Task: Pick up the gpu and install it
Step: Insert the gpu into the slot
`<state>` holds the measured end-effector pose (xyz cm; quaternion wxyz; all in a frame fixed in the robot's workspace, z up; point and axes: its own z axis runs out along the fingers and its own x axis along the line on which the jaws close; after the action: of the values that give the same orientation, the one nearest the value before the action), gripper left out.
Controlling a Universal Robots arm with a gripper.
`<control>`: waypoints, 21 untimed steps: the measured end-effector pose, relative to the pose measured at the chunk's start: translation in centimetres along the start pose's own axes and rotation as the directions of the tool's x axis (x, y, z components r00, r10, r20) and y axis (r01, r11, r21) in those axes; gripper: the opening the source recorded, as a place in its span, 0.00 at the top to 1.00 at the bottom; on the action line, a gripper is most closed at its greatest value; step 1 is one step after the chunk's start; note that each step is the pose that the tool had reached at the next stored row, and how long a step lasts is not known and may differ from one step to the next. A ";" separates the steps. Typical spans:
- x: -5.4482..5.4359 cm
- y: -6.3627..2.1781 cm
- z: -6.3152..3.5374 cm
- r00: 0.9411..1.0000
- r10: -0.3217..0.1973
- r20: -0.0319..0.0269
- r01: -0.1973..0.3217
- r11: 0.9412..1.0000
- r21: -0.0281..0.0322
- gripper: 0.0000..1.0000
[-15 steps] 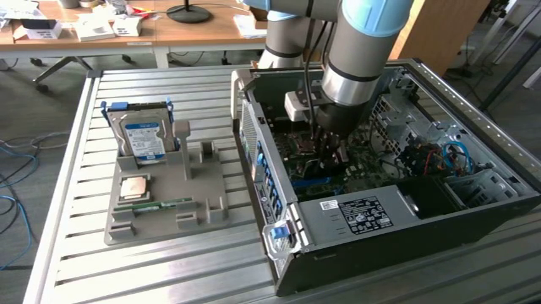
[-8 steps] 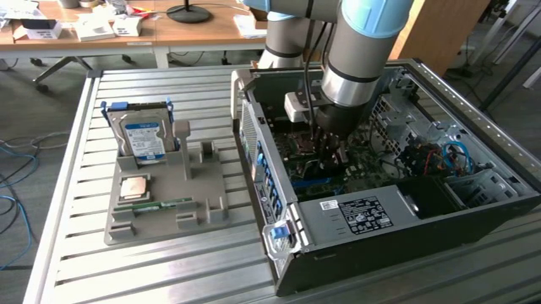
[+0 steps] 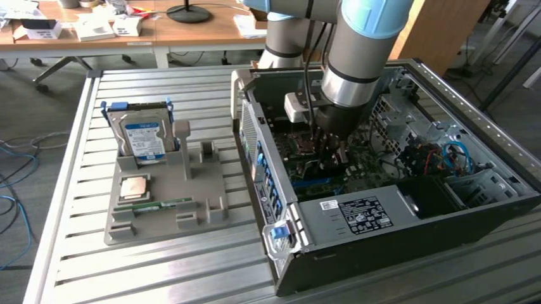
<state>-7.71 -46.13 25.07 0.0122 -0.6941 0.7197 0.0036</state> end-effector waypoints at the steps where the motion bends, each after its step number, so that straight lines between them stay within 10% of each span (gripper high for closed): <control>1: 0.0 0.00 0.01 1.000 0.000 0.000 0.000 1.000 0.000 0.74; 21: 0.0 0.00 0.15 1.000 0.000 0.000 0.000 1.000 0.000 0.74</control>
<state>-7.71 -46.10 24.91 0.0123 -0.6942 0.7197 0.0036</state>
